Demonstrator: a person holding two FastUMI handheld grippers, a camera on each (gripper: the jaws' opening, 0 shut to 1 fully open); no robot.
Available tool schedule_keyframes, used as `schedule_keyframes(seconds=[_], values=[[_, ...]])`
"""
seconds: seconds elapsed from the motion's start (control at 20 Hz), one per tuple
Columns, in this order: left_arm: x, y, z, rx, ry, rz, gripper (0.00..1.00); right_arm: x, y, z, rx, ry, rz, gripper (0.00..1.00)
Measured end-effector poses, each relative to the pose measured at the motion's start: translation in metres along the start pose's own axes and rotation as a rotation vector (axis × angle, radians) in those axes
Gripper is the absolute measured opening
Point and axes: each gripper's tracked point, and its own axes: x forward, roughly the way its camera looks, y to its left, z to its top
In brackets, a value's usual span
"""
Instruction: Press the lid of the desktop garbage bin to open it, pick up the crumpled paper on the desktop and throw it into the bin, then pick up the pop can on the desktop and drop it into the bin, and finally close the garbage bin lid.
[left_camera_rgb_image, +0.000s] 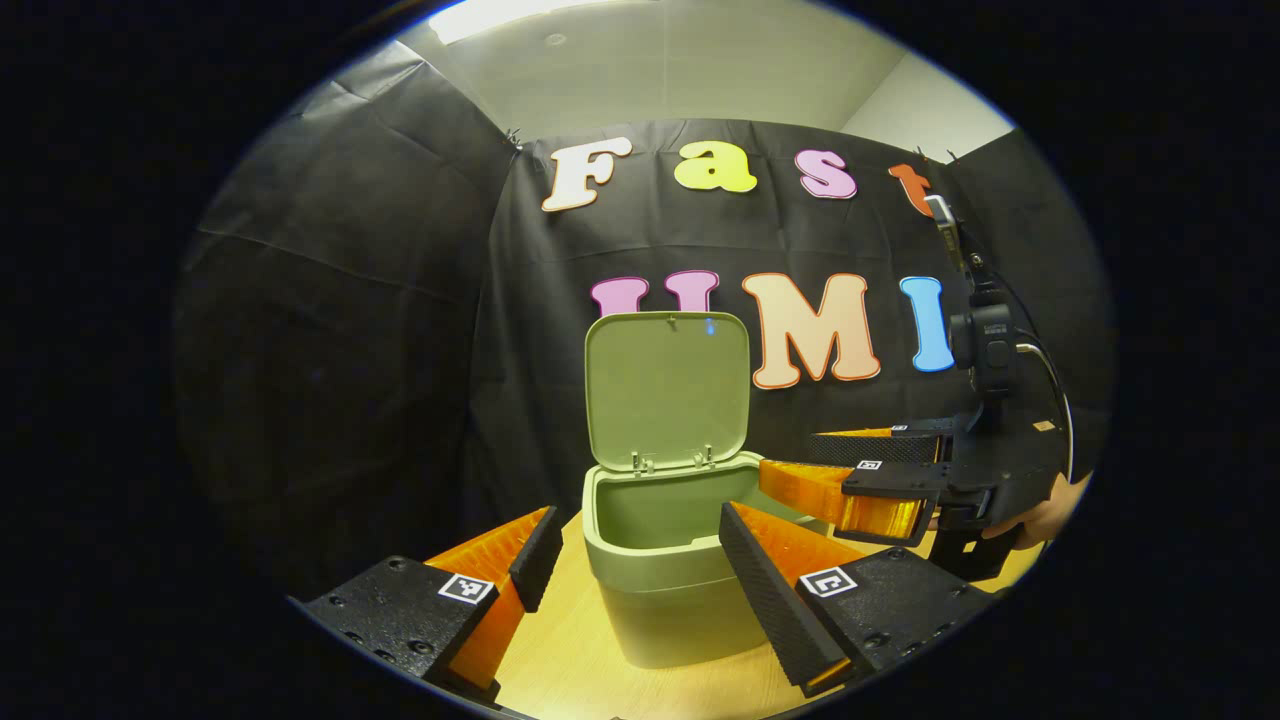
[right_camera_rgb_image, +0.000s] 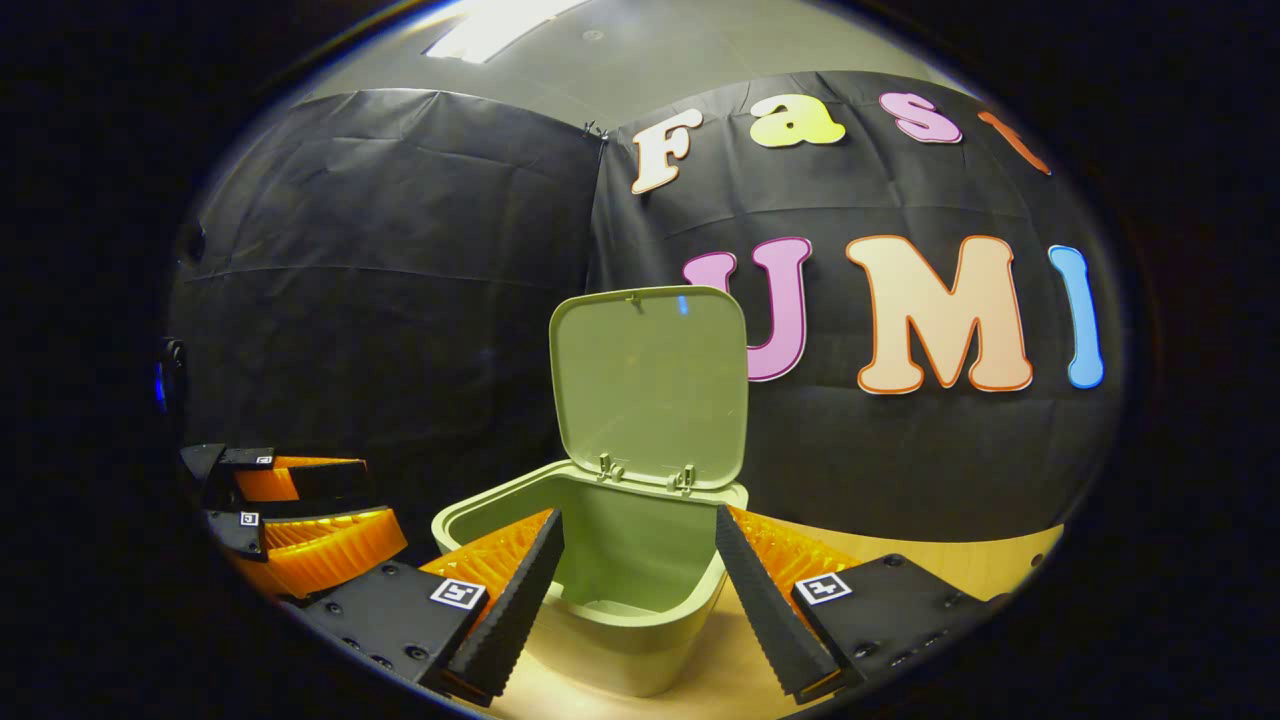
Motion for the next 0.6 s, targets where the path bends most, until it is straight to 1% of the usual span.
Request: schedule_keyframes(seconds=[0.15,0.45,0.5,0.55,0.6], values=[[0.009,-0.017,0.005,-0.006,-0.011,-0.034,0.95,-0.019,-0.019,0.018,-0.026,-0.049,-0.044,0.96],[0.018,-0.071,0.013,-0.006,-0.028,-0.118,0.95,-0.071,-0.084,0.04,-0.044,-0.097,-0.166,0.96],[0.018,-0.082,0.016,-0.007,-0.031,-0.134,1.0,-0.08,-0.096,0.04,-0.044,-0.095,-0.187,0.96],[0.019,-0.093,0.017,-0.008,-0.034,-0.15,0.95,-0.09,-0.108,0.04,-0.044,-0.093,-0.207,0.96],[0.019,-0.104,0.019,-0.01,-0.037,-0.166,0.95,-0.101,-0.121,0.041,-0.042,-0.089,-0.228,0.96]])
